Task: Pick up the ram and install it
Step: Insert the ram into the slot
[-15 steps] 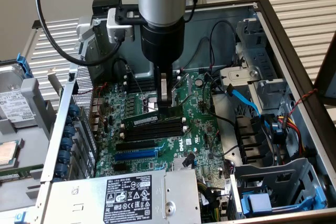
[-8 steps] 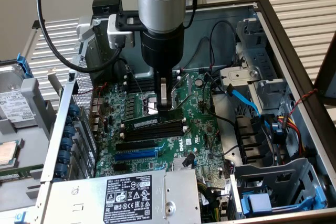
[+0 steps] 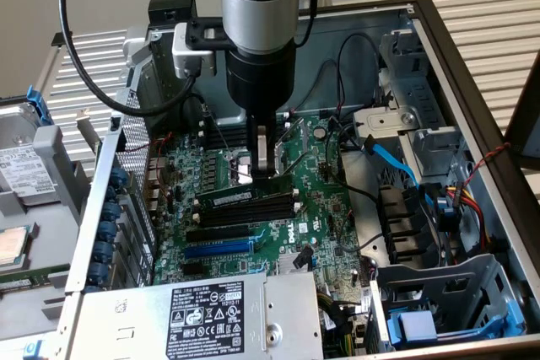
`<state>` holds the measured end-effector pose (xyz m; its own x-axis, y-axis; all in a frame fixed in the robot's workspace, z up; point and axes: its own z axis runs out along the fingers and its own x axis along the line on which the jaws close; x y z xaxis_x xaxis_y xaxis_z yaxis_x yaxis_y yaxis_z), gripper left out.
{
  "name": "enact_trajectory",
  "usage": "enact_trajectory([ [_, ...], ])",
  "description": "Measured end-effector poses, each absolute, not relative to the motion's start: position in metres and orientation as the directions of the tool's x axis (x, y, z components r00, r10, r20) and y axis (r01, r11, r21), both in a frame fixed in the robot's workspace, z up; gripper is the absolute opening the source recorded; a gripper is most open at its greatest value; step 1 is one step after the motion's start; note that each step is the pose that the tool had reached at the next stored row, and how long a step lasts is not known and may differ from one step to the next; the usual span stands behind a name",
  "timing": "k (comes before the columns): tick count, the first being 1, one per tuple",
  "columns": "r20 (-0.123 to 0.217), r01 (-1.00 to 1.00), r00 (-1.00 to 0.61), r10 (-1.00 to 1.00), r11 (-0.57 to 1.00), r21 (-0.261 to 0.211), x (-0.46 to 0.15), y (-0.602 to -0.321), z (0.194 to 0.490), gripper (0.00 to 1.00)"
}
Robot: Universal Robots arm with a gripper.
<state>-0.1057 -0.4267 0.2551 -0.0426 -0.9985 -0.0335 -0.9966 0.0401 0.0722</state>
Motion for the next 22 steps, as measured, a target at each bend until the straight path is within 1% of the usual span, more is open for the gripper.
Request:
enact_trajectory([
  [4,-0.034,-0.996,-0.042,-0.999,0.040,0.074,-0.105,-0.427,0.255,0.12],
  [12,-0.034,-0.993,-0.044,-0.998,0.040,0.113,-0.099,-0.427,0.253,0.12],
  [14,-0.037,-0.992,-0.044,-0.998,0.040,0.122,-0.097,-0.427,0.252,0.12],
  [17,-0.045,-0.989,-0.046,-0.998,0.039,0.146,-0.094,-0.427,0.249,0.12],
  [22,-0.053,-0.985,-0.047,-0.997,0.038,0.168,-0.091,-0.427,0.245,0.12],
])
